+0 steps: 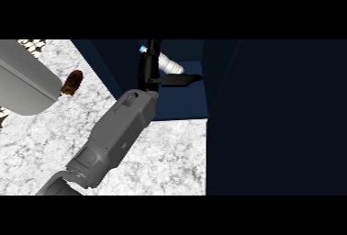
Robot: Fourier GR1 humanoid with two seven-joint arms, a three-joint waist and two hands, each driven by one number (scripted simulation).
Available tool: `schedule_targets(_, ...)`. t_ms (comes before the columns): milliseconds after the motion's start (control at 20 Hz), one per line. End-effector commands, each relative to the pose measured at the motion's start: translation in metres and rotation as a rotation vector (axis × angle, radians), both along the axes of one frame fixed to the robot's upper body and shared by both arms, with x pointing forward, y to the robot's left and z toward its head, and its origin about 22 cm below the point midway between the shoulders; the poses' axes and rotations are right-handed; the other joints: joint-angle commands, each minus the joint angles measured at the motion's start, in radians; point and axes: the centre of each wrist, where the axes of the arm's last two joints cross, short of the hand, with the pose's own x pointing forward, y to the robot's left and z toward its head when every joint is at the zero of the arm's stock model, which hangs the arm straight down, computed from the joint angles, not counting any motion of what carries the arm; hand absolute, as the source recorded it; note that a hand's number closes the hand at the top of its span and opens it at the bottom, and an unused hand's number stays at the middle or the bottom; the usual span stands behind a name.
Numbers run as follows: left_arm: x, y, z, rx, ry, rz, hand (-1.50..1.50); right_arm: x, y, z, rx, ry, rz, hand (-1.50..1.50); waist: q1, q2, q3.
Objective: Pick up the bottled water, place it into the cabinet and close the cabinet
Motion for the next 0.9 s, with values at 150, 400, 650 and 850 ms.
schedule_targets(150, -0.046, -0.013, -0.026, -0.072, 0.048, -0.097, -1.50, -0.016, 0.028, 0.021, -0.049, -0.027, -0.020, -1.50, 0.029, -0.008, 0.000)
schedule_targets(400, -0.094, -0.025, -0.041, -0.124, 0.045, -0.132, -1.50, -0.013, 0.028, 0.029, -0.035, -0.036, -0.002, -1.50, 0.038, -0.008, 0.000)
schedule_targets(650, -0.126, -0.023, -0.035, -0.175, 0.039, -0.151, -1.50, -0.014, 0.030, 0.024, -0.038, -0.042, -0.028, -1.50, 0.051, -0.008, 0.001)
schedule_targets(850, -0.169, -0.011, -0.049, -0.196, 0.047, -0.235, -1.50, -0.005, 0.022, 0.026, -0.065, -0.047, -0.030, -1.50, 0.065, -0.006, 0.000)
